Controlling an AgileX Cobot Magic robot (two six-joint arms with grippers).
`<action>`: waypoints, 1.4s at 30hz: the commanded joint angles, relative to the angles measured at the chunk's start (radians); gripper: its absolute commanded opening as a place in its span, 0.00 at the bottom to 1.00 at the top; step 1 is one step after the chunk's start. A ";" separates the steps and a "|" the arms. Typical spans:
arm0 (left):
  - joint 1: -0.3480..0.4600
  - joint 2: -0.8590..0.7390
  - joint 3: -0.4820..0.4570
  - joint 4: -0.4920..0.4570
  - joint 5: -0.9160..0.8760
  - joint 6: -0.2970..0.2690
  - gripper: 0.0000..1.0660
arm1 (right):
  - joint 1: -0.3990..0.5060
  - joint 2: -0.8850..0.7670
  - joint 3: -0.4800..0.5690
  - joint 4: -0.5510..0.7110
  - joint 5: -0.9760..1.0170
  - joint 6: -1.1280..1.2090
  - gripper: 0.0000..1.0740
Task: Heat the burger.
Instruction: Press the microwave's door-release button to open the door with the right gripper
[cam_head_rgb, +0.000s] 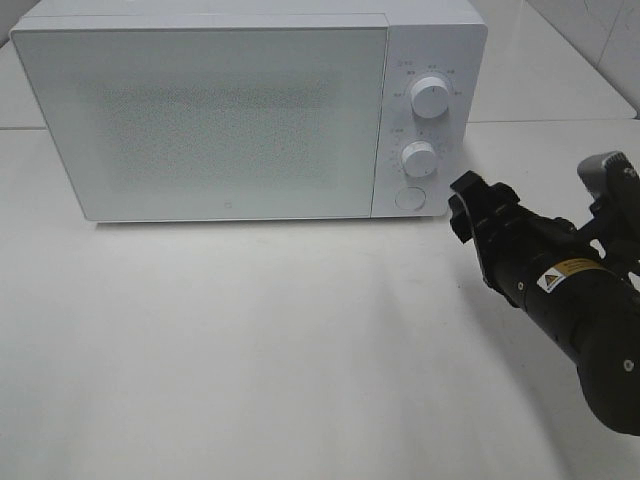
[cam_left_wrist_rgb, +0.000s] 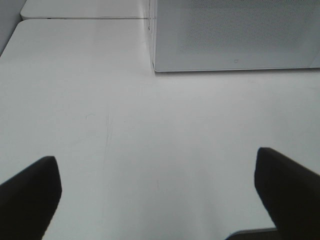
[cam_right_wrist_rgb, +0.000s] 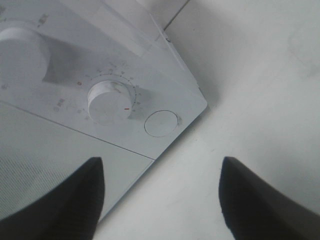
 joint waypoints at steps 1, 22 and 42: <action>0.003 -0.016 0.000 -0.007 -0.011 -0.004 0.93 | 0.002 0.002 -0.007 0.001 0.019 0.308 0.46; 0.003 -0.016 0.000 -0.007 -0.011 -0.004 0.93 | -0.001 0.002 -0.007 0.003 0.099 0.600 0.00; 0.003 -0.016 0.000 -0.007 -0.011 -0.004 0.93 | -0.001 0.175 -0.212 0.039 0.118 0.582 0.00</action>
